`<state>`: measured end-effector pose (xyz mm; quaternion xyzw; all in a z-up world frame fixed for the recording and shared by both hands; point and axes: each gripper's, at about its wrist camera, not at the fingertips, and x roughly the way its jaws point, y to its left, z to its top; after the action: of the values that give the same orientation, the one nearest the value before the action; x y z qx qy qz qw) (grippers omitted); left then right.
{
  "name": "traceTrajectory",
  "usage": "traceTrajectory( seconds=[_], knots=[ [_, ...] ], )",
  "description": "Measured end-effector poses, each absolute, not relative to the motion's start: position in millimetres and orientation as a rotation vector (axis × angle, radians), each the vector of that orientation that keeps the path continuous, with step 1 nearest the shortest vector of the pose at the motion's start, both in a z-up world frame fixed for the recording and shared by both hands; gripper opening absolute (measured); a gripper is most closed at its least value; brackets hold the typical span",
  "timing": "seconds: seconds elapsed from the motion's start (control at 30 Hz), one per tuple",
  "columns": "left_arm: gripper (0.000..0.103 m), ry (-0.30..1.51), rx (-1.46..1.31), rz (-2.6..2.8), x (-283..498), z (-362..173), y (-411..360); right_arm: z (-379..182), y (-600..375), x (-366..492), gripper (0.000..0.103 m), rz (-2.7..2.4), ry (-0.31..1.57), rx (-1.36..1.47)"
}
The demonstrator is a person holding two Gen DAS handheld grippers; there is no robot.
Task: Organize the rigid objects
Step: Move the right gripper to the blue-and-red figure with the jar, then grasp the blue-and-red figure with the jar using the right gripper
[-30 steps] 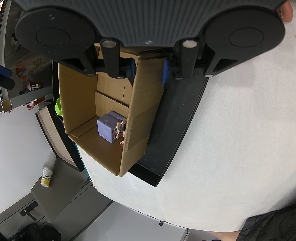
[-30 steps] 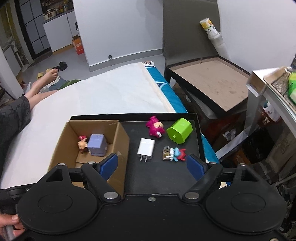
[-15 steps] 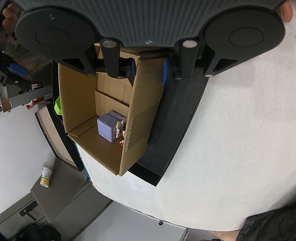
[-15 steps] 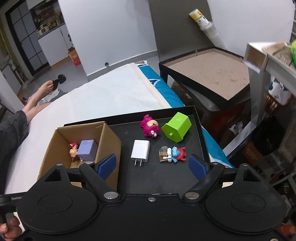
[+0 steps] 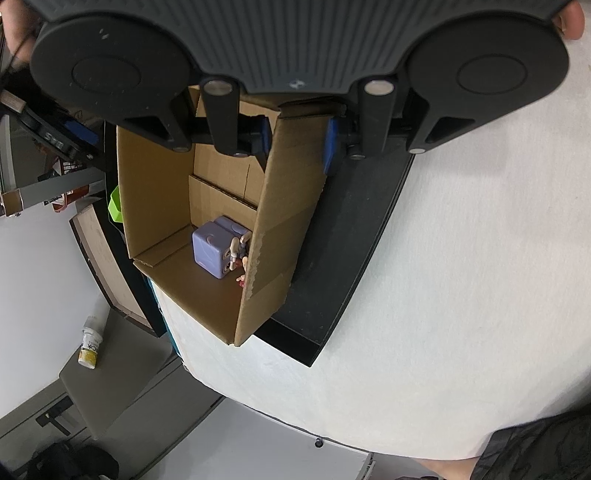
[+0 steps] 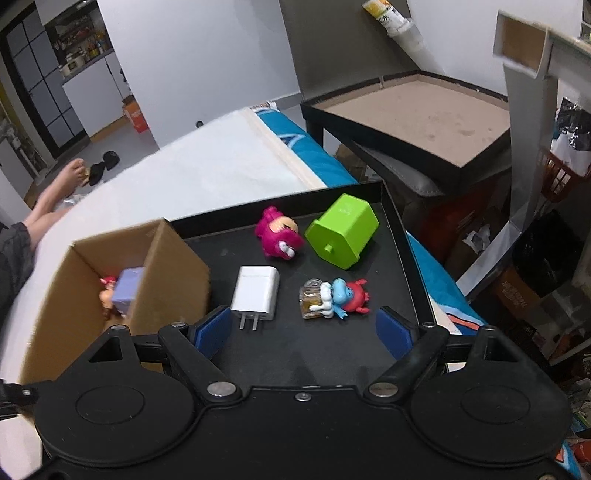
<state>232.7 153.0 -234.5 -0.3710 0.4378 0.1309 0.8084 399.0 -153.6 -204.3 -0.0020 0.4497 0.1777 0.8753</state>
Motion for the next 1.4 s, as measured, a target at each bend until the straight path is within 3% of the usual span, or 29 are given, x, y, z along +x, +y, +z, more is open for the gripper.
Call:
traceTrajectory(
  seconds=[0.9,0.97,1.0,1.4],
  knots=[
    [0.026,0.947,-0.770,0.251,238,-238,149,-266,-137,434,0.081,0.308,0.956,-0.090],
    [0.026,0.947,-0.771,0.249,238,-239,148,-266,-136,436,0.072,0.301,0.954,-0.100],
    [0.026,0.947,-0.772,0.249,238,-239,148,-265,-135,437,0.058,0.292,0.948,-0.119],
    [0.026,0.947,-0.778,0.251,238,-238,149,-261,-129,418,0.058,0.292,1.004,-0.212]
  ],
)
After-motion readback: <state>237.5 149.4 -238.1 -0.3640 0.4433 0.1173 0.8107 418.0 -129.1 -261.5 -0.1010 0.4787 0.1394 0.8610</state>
